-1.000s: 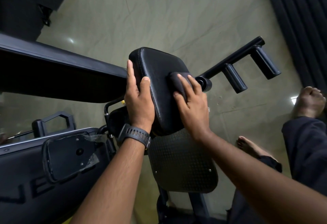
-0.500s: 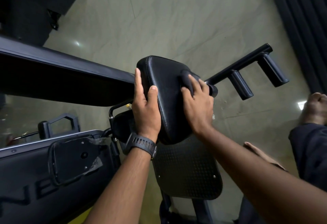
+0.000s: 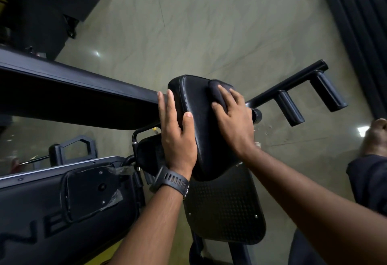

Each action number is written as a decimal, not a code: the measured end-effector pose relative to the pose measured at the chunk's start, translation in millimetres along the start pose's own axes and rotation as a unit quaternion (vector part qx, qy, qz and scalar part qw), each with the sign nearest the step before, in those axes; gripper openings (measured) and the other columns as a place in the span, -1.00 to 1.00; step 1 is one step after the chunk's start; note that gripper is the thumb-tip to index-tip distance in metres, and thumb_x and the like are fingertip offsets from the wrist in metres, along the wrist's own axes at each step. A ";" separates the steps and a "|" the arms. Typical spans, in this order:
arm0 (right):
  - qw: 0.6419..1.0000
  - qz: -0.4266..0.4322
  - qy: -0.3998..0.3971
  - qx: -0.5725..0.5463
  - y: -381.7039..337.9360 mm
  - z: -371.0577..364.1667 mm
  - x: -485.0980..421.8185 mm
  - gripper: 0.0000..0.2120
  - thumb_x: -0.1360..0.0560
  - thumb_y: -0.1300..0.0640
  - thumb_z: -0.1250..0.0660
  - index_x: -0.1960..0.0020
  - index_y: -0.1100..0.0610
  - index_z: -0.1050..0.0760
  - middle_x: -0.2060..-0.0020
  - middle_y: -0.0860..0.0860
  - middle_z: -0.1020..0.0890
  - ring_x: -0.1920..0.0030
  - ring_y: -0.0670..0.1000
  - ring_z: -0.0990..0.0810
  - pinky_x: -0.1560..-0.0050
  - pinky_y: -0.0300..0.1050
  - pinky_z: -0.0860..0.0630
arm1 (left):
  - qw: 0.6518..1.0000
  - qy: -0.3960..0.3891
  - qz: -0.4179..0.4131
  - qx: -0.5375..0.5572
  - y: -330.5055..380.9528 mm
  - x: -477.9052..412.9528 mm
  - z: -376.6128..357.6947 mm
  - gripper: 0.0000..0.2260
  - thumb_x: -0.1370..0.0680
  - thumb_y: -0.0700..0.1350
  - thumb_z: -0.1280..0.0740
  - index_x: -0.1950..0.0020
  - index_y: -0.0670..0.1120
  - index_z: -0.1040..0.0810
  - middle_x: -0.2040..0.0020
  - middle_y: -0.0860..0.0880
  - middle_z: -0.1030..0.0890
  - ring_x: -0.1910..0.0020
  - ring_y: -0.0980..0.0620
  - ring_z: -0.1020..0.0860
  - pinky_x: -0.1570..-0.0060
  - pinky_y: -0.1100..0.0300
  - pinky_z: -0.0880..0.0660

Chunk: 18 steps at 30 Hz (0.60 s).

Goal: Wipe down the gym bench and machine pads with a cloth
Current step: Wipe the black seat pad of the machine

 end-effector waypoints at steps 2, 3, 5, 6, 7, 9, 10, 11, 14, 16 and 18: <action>1.000 0.018 -0.001 -0.014 -6.6 0.2 21.4 -0.48 -0.61 -0.16 -0.22 -0.54 -0.32 -0.22 -0.57 -0.15 -0.21 -0.45 0.14 -0.28 -0.46 0.09 -0.25 | 0.999 -0.002 -0.027 -0.029 -0.6 -1.5 0.3 -0.44 -0.64 -0.03 -0.12 -0.63 -0.16 -0.15 -0.66 -0.10 -0.10 -0.60 0.22 -0.05 -0.49 0.43 -0.01; 0.999 0.048 0.005 -0.021 -14.7 0.6 30.0 -0.48 -0.61 -0.17 -0.23 -0.54 -0.32 -0.22 -0.56 -0.15 -0.22 -0.44 0.12 -0.28 -0.46 0.08 -0.26 | 0.999 -0.010 -0.034 -0.035 -1.2 -1.7 0.2 -0.43 -0.64 -0.01 -0.11 -0.63 -0.17 -0.15 -0.65 -0.10 -0.11 -0.61 0.18 -0.06 -0.50 0.42 -0.01; 0.992 0.124 0.019 -0.019 -33.9 0.2 33.7 -0.47 -0.58 -0.19 -0.19 -0.54 -0.32 -0.22 -0.55 -0.15 -0.24 -0.42 0.08 -0.31 -0.43 0.07 -0.30 | 0.998 -0.017 -0.045 -0.039 -2.9 -1.1 1.2 -0.43 -0.64 -0.02 -0.09 -0.63 -0.18 -0.13 -0.65 -0.10 -0.13 -0.62 0.12 -0.08 -0.52 0.38 -0.02; 0.988 0.153 0.021 -0.008 -40.6 -0.6 27.7 -0.47 -0.57 -0.20 -0.18 -0.54 -0.32 -0.23 -0.54 -0.15 -0.26 -0.40 0.08 -0.33 -0.40 0.08 -0.33 | 0.998 -0.017 -0.050 -0.039 -3.0 -0.7 1.2 -0.43 -0.64 -0.02 -0.09 -0.63 -0.18 -0.13 -0.64 -0.10 -0.14 -0.62 0.10 -0.09 -0.53 0.37 -0.03; 0.986 0.165 0.019 0.001 -43.1 -2.3 18.3 -0.47 -0.57 -0.20 -0.17 -0.54 -0.32 -0.24 -0.54 -0.17 -0.26 -0.38 0.09 -0.36 -0.37 0.09 -0.36 | 0.998 -0.015 -0.055 -0.042 -3.0 -0.4 1.2 -0.43 -0.64 -0.02 -0.09 -0.63 -0.18 -0.14 -0.64 -0.11 -0.14 -0.62 0.10 -0.09 -0.53 0.36 -0.04; 0.991 0.129 0.016 0.003 -35.3 -3.2 -4.5 -0.49 -0.59 -0.18 -0.20 -0.52 -0.34 -0.25 -0.53 -0.19 -0.27 -0.38 0.13 -0.39 -0.38 0.09 -0.37 | 0.996 -0.004 -0.065 -0.053 -2.0 0.3 0.0 -0.45 -0.64 -0.03 -0.10 -0.62 -0.20 -0.18 -0.64 -0.15 -0.15 -0.61 0.10 -0.11 -0.52 0.36 -0.05; 0.996 0.085 0.016 -0.001 -25.7 -2.7 -14.7 -0.51 -0.60 -0.17 -0.20 -0.52 -0.34 -0.26 -0.53 -0.19 -0.27 -0.39 0.15 -0.39 -0.40 0.08 -0.34 | 0.996 0.004 -0.072 -0.057 -1.7 0.6 -0.4 -0.46 -0.65 -0.05 -0.10 -0.61 -0.21 -0.20 -0.63 -0.17 -0.16 -0.60 0.11 -0.12 -0.52 0.37 -0.06; 0.999 0.034 0.014 -0.002 -15.9 -1.5 -19.8 -0.51 -0.61 -0.16 -0.20 -0.52 -0.33 -0.26 -0.53 -0.17 -0.26 -0.40 0.17 -0.38 -0.41 0.07 -0.31 | 0.995 0.011 -0.077 -0.060 -1.3 0.8 -0.6 -0.48 -0.65 -0.07 -0.11 -0.60 -0.22 -0.22 -0.63 -0.19 -0.17 -0.59 0.11 -0.13 -0.51 0.37 -0.07; 1.000 -0.004 0.008 0.005 -2.5 -1.4 -3.7 -0.50 -0.62 -0.15 -0.21 -0.54 -0.30 -0.26 -0.56 -0.12 -0.24 -0.42 0.21 -0.33 -0.44 0.07 -0.27 | 0.993 0.015 -0.100 -0.067 -1.0 0.7 -1.5 -0.51 -0.66 -0.11 -0.11 -0.58 -0.25 -0.24 -0.62 -0.20 -0.19 -0.59 0.17 -0.12 -0.50 0.37 -0.10; 0.997 0.069 0.027 0.000 -15.2 -2.5 12.7 -0.49 -0.59 -0.17 -0.20 -0.54 -0.30 -0.26 -0.56 -0.10 -0.25 -0.41 0.18 -0.34 -0.44 0.10 -0.29 | 0.990 0.006 -0.120 -0.073 -2.1 -0.7 -1.6 -0.51 -0.67 -0.12 -0.10 -0.58 -0.26 -0.24 -0.61 -0.20 -0.20 -0.59 0.23 -0.10 -0.51 0.35 -0.12; 0.991 0.129 0.041 -0.004 -30.4 -3.8 11.7 -0.47 -0.56 -0.19 -0.18 -0.53 -0.31 -0.26 -0.54 -0.12 -0.27 -0.39 0.14 -0.36 -0.41 0.11 -0.33 | 0.988 -0.001 -0.130 -0.078 -3.7 -1.9 -1.2 -0.51 -0.66 -0.13 -0.11 -0.58 -0.25 -0.23 -0.61 -0.19 -0.20 -0.61 0.14 -0.12 -0.54 0.26 -0.15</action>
Point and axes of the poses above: each hand's wrist, its own x-axis away from the middle knuckle, its own z-axis out of the back of the hand, y = z × x, the point moved 2 cm from there along -x, towards the middle knuckle
